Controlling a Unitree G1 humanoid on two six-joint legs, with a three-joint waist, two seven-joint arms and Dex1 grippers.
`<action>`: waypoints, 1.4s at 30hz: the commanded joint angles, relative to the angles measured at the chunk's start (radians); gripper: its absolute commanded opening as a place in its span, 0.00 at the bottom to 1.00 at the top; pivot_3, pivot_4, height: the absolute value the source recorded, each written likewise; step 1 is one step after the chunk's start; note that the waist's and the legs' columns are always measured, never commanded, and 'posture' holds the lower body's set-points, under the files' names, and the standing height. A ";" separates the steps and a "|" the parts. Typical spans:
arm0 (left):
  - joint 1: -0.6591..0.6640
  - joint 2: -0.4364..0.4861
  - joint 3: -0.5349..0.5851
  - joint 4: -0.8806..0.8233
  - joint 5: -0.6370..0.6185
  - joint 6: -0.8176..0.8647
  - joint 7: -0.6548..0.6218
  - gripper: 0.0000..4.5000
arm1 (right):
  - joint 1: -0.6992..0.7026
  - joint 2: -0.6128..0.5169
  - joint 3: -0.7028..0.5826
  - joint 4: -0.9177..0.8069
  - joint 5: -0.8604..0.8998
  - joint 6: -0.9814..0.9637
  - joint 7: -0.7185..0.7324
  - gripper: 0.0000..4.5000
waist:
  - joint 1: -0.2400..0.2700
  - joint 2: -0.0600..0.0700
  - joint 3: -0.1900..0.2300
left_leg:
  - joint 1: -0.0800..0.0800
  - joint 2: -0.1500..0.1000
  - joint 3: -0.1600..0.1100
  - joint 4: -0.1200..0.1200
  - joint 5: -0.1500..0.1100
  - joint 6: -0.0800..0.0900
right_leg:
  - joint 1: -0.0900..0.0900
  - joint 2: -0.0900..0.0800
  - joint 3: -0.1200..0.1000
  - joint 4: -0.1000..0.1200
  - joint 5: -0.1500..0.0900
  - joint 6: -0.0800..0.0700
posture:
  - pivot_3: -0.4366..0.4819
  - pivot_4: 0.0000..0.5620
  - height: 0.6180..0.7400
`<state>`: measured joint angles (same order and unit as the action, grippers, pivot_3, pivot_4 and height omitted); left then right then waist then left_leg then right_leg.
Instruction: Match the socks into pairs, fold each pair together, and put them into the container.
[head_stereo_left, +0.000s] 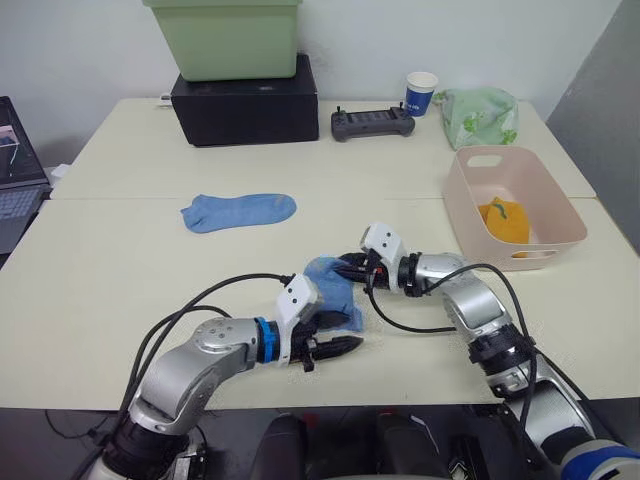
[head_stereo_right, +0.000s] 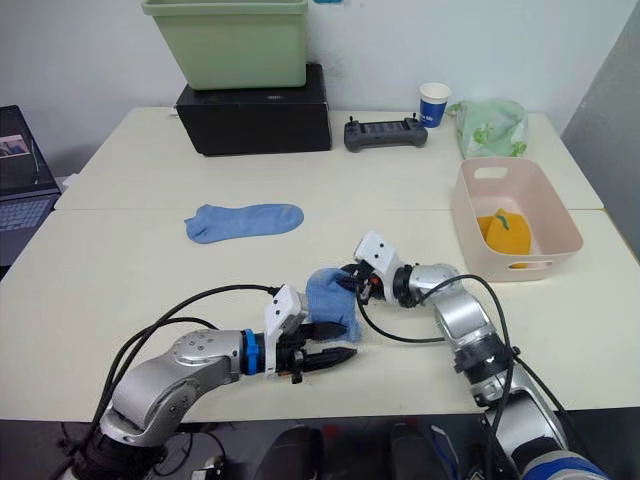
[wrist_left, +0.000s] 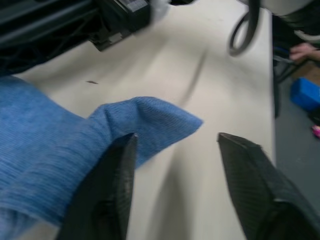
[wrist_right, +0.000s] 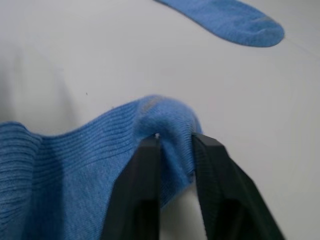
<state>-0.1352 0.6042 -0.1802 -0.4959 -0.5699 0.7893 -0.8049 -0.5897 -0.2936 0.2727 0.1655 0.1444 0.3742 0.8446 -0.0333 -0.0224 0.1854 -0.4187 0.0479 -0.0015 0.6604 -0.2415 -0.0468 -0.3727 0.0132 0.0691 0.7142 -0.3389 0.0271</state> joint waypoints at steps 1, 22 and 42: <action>0.021 0.087 0.108 -0.077 -0.091 0.031 -0.074 0.85 | 0.026 -0.028 -0.062 -0.128 0.045 0.049 -0.011 0.56 | 0.000 0.000 0.000 | 0.000 0.000 0.000 0.000 0.000 0.000 | 0.000 0.000 0.000 0.000 0.000 0.000 | 0.48 0.27 1.00; -0.500 -0.114 -0.024 0.849 0.368 -0.508 -0.097 0.86 | 0.360 -0.267 0.025 -0.551 0.195 0.188 0.120 0.60 | -0.003 -0.001 0.001 | -0.003 -0.003 0.001 0.001 0.000 0.000 | -0.002 0.003 -0.004 -0.001 0.000 0.000 | 0.48 0.27 1.00; -0.416 -0.101 0.021 0.782 0.398 -0.478 -0.146 0.01 | 0.337 -0.245 0.005 -0.480 0.186 0.137 0.117 0.00 | 0.000 -0.001 0.001 | -0.003 -0.002 -0.001 0.002 0.000 0.000 | -0.001 0.003 -0.004 -0.001 0.000 0.000 | 0.48 0.27 1.00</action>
<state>-0.5691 0.4851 -0.1848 0.3291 -0.1610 0.2875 -0.9526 -0.2354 -0.5315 0.3209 -0.3083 0.3102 0.5334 0.9583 -0.0337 -0.0232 0.1860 -0.4212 0.0466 -0.0021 0.6620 -0.2414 -0.0467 -0.3735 0.0157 0.0655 0.7137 -0.3390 0.0273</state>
